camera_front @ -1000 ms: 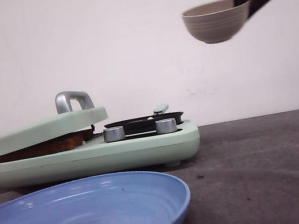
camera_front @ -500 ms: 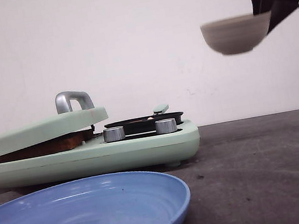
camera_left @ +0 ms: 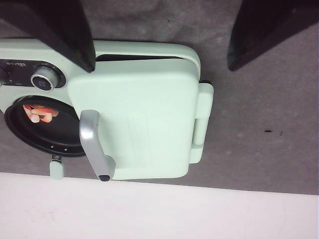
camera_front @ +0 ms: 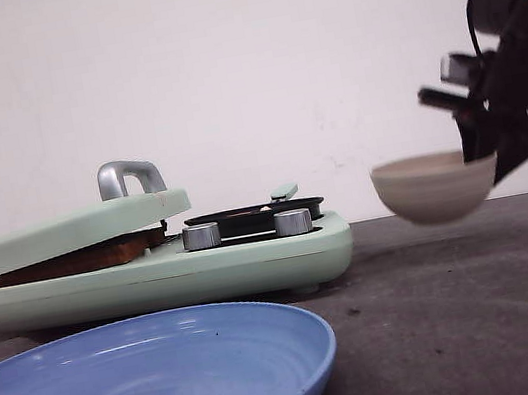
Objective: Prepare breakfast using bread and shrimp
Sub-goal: 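Carry the empty bowl back and lower it onto the table, then open the right gripper and raise it away from the bowl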
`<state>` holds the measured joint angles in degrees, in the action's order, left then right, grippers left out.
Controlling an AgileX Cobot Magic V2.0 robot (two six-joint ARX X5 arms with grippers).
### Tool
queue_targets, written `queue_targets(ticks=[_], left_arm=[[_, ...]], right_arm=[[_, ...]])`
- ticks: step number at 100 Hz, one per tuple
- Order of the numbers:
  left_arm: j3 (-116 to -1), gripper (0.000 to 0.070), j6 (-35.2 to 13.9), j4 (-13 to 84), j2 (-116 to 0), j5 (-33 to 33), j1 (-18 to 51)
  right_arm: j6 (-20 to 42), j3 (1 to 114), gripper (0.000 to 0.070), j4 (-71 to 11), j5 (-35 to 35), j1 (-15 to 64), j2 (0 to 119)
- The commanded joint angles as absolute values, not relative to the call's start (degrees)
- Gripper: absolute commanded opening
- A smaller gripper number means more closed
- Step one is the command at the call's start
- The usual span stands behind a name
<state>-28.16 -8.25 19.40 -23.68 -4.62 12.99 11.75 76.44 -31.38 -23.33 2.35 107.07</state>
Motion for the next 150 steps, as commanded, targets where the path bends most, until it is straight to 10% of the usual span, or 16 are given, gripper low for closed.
queue_targets(ticks=[1,78,104,150], left_arm=[[-28.3,0.0470,-7.5,18.9,-23.9,-4.7,13.1],[-28.3,0.0469,-7.0,18.9,-23.9,-4.7,13.1],[-28.3,0.0469,-7.0,18.9,-23.9,-4.7,13.1],[-28.3,0.0469,-7.1,18.9,-23.9,-4.7,13.1]], right_arm=[[13.5,76.6,0.0007,-29.5,-24.6,2.5,108.3],[13.7,76.1,0.0010,-30.2,-25.2,2.9,111.0],[13.5,76.1,0.0356,-30.5,-25.3,2.9,111.0],[12.7,76.3,0.0363,-33.9,-26.6,0.3,96.7]])
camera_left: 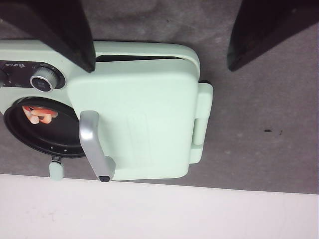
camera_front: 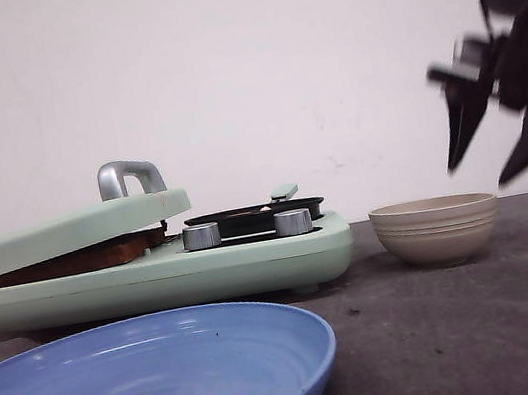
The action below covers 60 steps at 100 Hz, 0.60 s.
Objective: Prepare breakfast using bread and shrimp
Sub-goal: 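Open the right gripper and raise it away from the bowl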
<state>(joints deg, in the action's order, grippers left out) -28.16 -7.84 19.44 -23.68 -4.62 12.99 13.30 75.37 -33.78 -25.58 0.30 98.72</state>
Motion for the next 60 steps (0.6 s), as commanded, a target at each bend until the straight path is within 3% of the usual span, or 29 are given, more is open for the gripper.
queue_targets(ticks=[1,19,33,42,52,55,60], left_arm=[[-28.3,0.0470,-7.1,18.9,-23.9,-4.7,13.1],[-28.3,0.0469,-9.0,18.8,-23.9,-4.4,13.1],[-28.3,0.0456,-10.7,18.6,-23.9,-4.0,13.1],[-28.3,0.0300,-11.7,18.6,-23.9,-3.7,13.1],[-28.3,0.0054,-11.7,18.9,-23.9,-2.5,13.1],[-28.3,0.0000,-11.9,19.1,-23.9,-2.2,13.1],[-28.3,0.0000,-12.4,19.5,-23.9,-1.8,13.1]], right_arm=[[12.7,76.3,0.0363,-33.9,-26.9,0.3,96.1],[13.1,76.3,0.0361,-32.9,-33.9,0.6,86.7],[12.7,76.3,0.0344,-33.2,-34.9,2.3,80.1],[11.1,76.3,0.0209,-34.2,-34.4,3.3,76.3],[9.8,76.3,0.0010,-35.0,-34.0,4.7,72.7],[9.0,76.3,0.0000,-35.6,-33.6,5.1,71.7],[7.9,76.3,0.0000,-36.7,-32.0,6.1,69.8]])
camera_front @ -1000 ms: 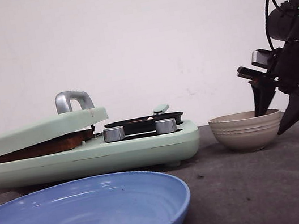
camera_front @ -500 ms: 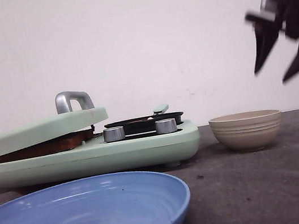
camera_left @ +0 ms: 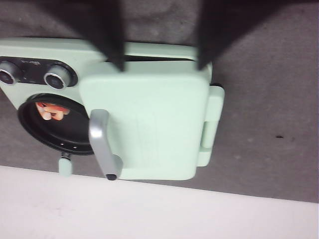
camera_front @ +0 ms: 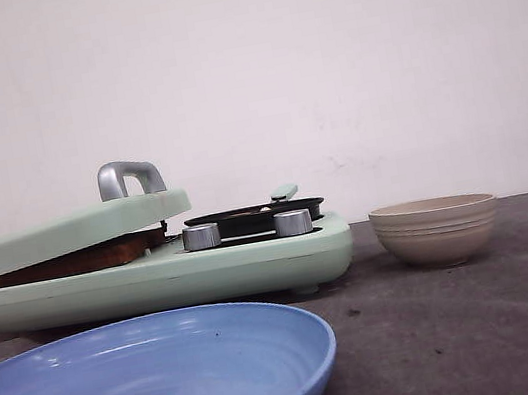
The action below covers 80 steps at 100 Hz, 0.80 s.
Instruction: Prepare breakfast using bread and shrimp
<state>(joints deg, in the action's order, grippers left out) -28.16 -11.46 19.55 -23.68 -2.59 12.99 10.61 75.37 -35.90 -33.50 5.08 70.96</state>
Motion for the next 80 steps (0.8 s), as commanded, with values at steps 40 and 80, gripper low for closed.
queue_targets(ticks=[40,80], left_arm=[[-28.3,0.0000,-18.7,20.5,-22.7,2.2,13.6],[-22.1,0.0000,-23.7,17.6,-7.3,-1.7,13.6]], right_arm=[[4.3,60.8,0.0000,-27.4,-21.2,14.3,50.3],[9.7,25.3,0.0003,-10.2,-17.3,16.7,26.4]])
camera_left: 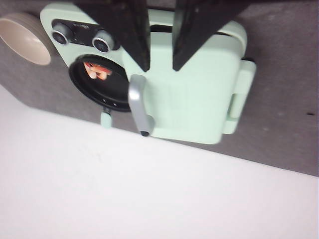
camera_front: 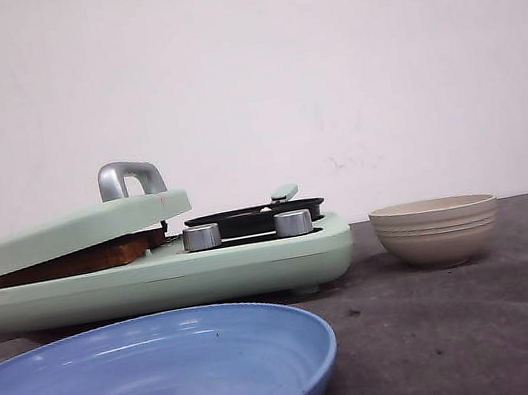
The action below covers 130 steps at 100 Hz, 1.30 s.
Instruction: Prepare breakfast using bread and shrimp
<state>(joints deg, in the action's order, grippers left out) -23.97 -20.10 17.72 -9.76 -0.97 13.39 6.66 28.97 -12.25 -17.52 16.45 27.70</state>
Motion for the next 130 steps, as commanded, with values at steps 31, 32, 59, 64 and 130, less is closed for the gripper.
queue_targets(ticks=[31,32,59,64,130], left_arm=[[-18.7,0.0000,-27.1,25.9,-0.5,-2.1,13.5],[-18.7,0.0000,-27.2,26.0,-0.5,-2.1,13.5],[-18.7,0.0000,-29.4,25.9,-0.5,-1.7,13.5],[-18.7,0.0000,-29.4,25.9,-0.5,-1.7,13.5],[-18.5,0.0000,-23.7,29.5,-0.2,-3.4,12.9]], right_arm=[[12.1,16.6,0.0006,-10.4,-16.1,16.7,20.8],[12.1,16.6,0.0006,-10.3,-16.1,16.7,20.8],[12.0,16.6,0.0006,-10.6,-16.3,16.7,20.8],[12.0,16.6,0.0006,-10.1,-16.3,16.7,20.8],[12.0,16.6,0.0006,-8.6,-16.3,16.7,20.8]])
